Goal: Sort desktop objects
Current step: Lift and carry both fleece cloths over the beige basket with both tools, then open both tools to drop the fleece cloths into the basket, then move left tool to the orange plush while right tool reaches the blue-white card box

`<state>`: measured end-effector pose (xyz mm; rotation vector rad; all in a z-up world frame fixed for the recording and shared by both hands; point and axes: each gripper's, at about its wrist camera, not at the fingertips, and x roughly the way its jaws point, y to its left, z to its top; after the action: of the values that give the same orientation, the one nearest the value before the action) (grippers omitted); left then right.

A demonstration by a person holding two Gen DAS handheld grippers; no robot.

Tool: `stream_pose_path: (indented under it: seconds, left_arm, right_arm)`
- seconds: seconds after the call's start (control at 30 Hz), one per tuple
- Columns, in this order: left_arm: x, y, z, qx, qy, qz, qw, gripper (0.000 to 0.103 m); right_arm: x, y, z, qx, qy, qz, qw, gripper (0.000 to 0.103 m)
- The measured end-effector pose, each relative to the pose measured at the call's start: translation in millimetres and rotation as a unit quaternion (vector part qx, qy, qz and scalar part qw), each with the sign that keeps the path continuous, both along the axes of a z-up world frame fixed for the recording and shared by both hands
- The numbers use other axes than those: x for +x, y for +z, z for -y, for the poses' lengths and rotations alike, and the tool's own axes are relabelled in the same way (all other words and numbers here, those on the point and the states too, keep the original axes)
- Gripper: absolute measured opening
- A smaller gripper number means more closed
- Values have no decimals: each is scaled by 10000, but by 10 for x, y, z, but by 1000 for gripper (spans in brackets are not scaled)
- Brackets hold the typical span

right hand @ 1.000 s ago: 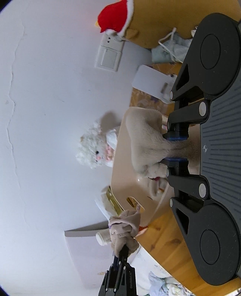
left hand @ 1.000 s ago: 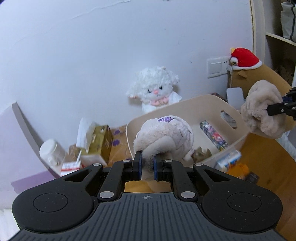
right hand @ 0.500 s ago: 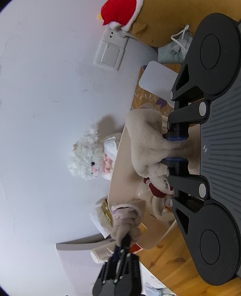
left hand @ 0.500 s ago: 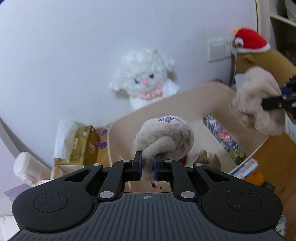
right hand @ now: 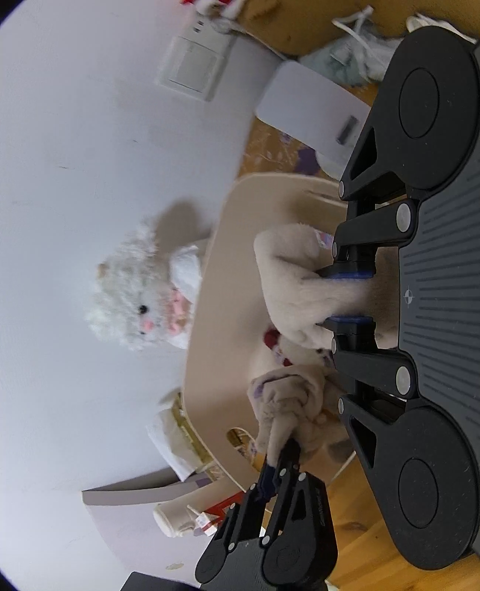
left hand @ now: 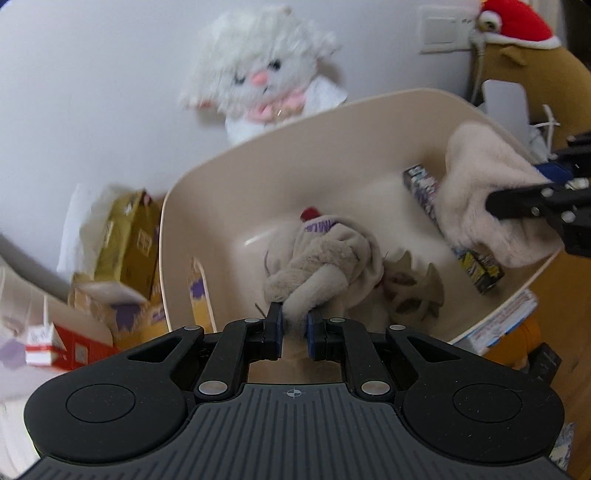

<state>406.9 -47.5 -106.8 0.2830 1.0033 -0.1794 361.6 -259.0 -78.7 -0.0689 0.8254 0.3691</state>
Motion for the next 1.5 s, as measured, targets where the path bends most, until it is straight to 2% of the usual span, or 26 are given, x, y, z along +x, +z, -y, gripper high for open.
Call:
stream_pose_path:
  seconds: [0.13, 0.17, 0.2, 0.23, 0.27, 0.3, 0.37, 0.47, 0.63, 0.83, 1.27, 1.4, 1.5]
  left_arm:
    - [11, -33, -39, -18, 106, -86, 9999, 19]
    - [7, -23, -47, -24, 157, -63, 9999, 29]
    - [0, -4, -50, -28, 203, -31, 9998, 45]
    - [-18, 24, -43, -30, 257, 17, 9997, 55]
    - [-32, 55, -44, -31, 320, 95, 9994, 70]
    - [-47, 86, -44, -37, 357, 186, 9992, 77]
    - [-75, 146, -35, -58, 351, 326, 9988, 78]
    - [-96, 200, 5, -77, 227, 332, 9992, 80]
    - [-198, 268, 73, -52, 28, 429, 9991, 81]
    - [-342, 399, 83, -8, -72, 626, 9980, 81]
    - [-624, 603, -79, -169, 171, 711, 9972, 82]
    - [-734, 668, -148, -388, 313, 603, 9969, 82]
    - [-826, 718, -190, -603, 449, 465, 9961, 83]
  right_arm:
    - [-8, -29, 2, -46, -56, 4, 10000, 34]
    - [-19, -20, 11, -50, -65, 43, 10000, 40]
    - [-30, -8, 18, -43, -71, 70, 9999, 44]
    - [-38, 5, 32, -32, -81, 97, 9999, 53]
    - [-51, 21, 43, -31, -97, 127, 9999, 61]
    - [-69, 38, 51, -37, -111, 162, 9998, 63]
    - [-89, 76, 63, -36, -127, 201, 9997, 73]
    - [-139, 143, 94, 52, -177, 270, 9995, 87]
    - [-220, 261, 101, 111, -233, 417, 9988, 103]
    - [-351, 386, 95, 150, -208, 501, 9984, 103]
    - [-609, 498, 287, 355, -678, 484, 9959, 103]
    - [-690, 504, 288, 252, -776, 547, 9952, 103]
    - [-765, 516, 303, 359, -824, 524, 9946, 103]
